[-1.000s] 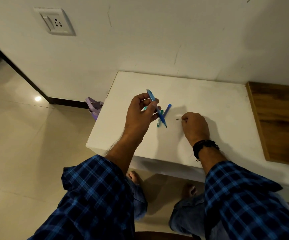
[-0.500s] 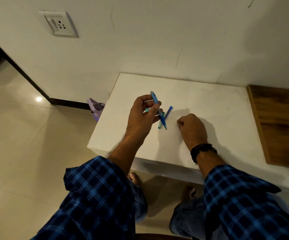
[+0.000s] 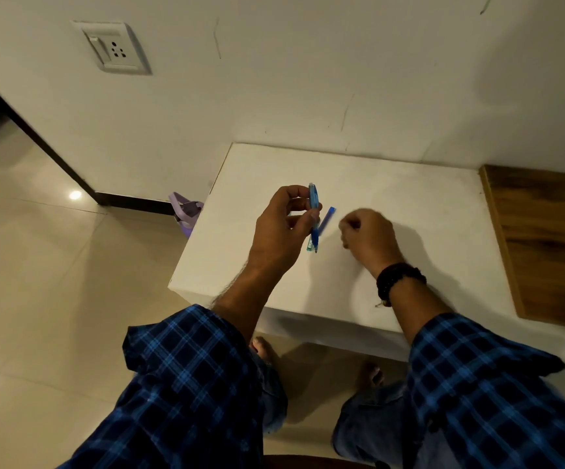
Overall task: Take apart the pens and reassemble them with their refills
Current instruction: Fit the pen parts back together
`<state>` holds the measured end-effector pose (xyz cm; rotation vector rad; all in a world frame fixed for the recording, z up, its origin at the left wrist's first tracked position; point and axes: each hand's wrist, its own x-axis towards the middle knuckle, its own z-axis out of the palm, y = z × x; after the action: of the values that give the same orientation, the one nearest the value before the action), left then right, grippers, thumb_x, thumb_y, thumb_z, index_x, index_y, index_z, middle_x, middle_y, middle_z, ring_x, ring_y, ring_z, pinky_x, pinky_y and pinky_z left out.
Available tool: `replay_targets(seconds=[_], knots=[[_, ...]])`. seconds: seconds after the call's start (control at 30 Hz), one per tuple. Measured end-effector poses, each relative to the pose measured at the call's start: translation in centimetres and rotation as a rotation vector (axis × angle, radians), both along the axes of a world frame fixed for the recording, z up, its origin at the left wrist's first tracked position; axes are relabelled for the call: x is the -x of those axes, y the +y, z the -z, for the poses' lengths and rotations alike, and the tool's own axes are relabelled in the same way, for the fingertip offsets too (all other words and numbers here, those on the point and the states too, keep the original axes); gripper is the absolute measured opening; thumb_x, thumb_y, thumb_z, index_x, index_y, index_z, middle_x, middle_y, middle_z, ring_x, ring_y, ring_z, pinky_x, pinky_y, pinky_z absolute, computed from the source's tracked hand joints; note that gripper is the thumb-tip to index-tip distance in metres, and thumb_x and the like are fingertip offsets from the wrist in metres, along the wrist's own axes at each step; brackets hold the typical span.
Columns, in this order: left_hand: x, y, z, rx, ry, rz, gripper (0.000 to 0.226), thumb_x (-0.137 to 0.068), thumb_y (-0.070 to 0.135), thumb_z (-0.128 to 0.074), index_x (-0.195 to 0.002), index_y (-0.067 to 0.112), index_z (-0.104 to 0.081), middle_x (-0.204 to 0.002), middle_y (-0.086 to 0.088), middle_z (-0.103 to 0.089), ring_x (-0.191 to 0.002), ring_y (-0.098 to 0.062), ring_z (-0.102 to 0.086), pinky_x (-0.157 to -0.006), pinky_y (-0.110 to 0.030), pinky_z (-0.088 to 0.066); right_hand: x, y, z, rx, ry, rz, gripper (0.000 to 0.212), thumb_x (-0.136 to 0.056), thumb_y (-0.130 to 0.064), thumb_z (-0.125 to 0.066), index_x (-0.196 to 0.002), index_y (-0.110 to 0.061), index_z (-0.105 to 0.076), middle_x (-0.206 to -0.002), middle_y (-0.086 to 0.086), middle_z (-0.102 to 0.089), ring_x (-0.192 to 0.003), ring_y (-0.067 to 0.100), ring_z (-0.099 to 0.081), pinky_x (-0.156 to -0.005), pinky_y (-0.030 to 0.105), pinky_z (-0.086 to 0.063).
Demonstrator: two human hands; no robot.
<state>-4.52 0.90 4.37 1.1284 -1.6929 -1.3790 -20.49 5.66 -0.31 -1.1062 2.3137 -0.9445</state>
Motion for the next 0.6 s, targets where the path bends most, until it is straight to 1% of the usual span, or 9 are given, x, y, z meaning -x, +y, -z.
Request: replay_targets(seconds=[0.07,0.1,0.13,0.2,0.27,0.33,0.47,0.6], knots=[[0.2,0.2,0.0,0.031,-0.007,0.014,0.025,-0.098,0.011,-0.063,-0.118,0.022,-0.054,-0.119,-0.003,-0.069,-0.101,-0.021,-0.071,-0.089,-0.038,-0.061,-0.5,0.2,-3.4,0.234,-0.43,0.069,0.008,-0.097,-0.014,-0.063,-0.094,-0.012,-0.07,-0.086,0.006,-0.074,-0.078,0.016,-0.072,-0.082,0.033,-0.062],[0.3,0.2,0.0,0.05,-0.013,0.021,0.025,-0.098,0.011,-0.063,-0.119,0.021,-0.055,-0.119,-0.004,-0.069,-0.101,-0.022,-0.071,-0.088,-0.037,-0.062,-0.7,0.5,-5.1,0.34,-0.598,0.071,0.008,-0.096,-0.011,-0.064,-0.092,-0.011,-0.07,-0.086,0.007,-0.074,-0.077,0.015,-0.072,-0.079,0.031,-0.062],[0.4,0.2,0.0,0.069,-0.026,0.025,0.025,-0.098,0.012,-0.063,-0.12,0.019,-0.055,-0.12,-0.004,-0.069,-0.102,-0.022,-0.071,-0.088,-0.036,-0.062,-0.8,0.8,-6.7,0.421,-0.723,0.061,0.007,-0.096,-0.009,-0.064,-0.092,-0.011,-0.07,-0.087,0.008,-0.075,-0.078,0.015,-0.072,-0.077,0.028,-0.061],[0.7,0.2,-0.1,0.092,-0.043,0.025,0.024,-0.097,0.013,-0.064,-0.118,0.021,-0.054,-0.121,-0.004,-0.068,-0.103,-0.022,-0.071,-0.088,-0.035,-0.061,-0.8,1.5,-9.1,0.505,-0.86,0.03,0.007,-0.097,-0.007,-0.064,-0.096,-0.009,-0.07,-0.09,0.009,-0.075,-0.08,0.015,-0.072,-0.074,0.024,-0.057],[0.9,0.2,-0.1,0.098,-0.048,0.024,0.024,-0.097,0.014,-0.064,-0.116,0.025,-0.053,-0.12,-0.003,-0.068,-0.101,-0.022,-0.071,-0.087,-0.036,-0.062,-0.7,2.1,-10.6,0.536,-0.929,-0.01,0.008,-0.097,-0.006,-0.063,-0.098,-0.008,-0.071,-0.088,0.008,-0.074,-0.079,0.014,-0.071,-0.073,0.023,-0.056],[1.1,0.3,-0.1,0.101,-0.045,0.025,0.025,-0.097,0.014,-0.064,-0.116,0.026,-0.053,-0.119,-0.002,-0.069,-0.1,-0.021,-0.071,-0.086,-0.037,-0.062,-0.7,2.5,-11.5,0.55,-0.956,-0.053,0.011,-0.096,-0.003,-0.062,-0.099,-0.007,-0.071,-0.088,0.007,-0.074,-0.08,0.014,-0.071,-0.073,0.022,-0.057],[1.4,0.5,-0.1,0.112,-0.037,0.039,0.024,-0.098,0.016,-0.065,-0.116,0.027,-0.053,-0.118,0.0,-0.069,-0.097,-0.019,-0.072,-0.082,-0.039,-0.063,-0.9,2.7,-12.3,0.54,-0.927,-0.102,0.016,-0.096,0.002,-0.059,-0.103,-0.006,-0.072,-0.092,0.008,-0.075,-0.087,0.018,-0.073,-0.078,0.023,-0.057],[1.2,0.2,-0.2,0.097,-0.015,0.031,0.023,-0.098,0.016,-0.064,-0.116,0.026,-0.053,-0.119,-0.001,-0.069,-0.101,-0.02,-0.071,-0.086,-0.041,-0.062,-1.0,2.6,-12.7,0.534,-0.919,-0.13,0.019,-0.096,0.004,-0.058,-0.106,-0.007,-0.071,-0.094,0.007,-0.076,-0.09,0.019,-0.074,-0.079,0.023,-0.057]])
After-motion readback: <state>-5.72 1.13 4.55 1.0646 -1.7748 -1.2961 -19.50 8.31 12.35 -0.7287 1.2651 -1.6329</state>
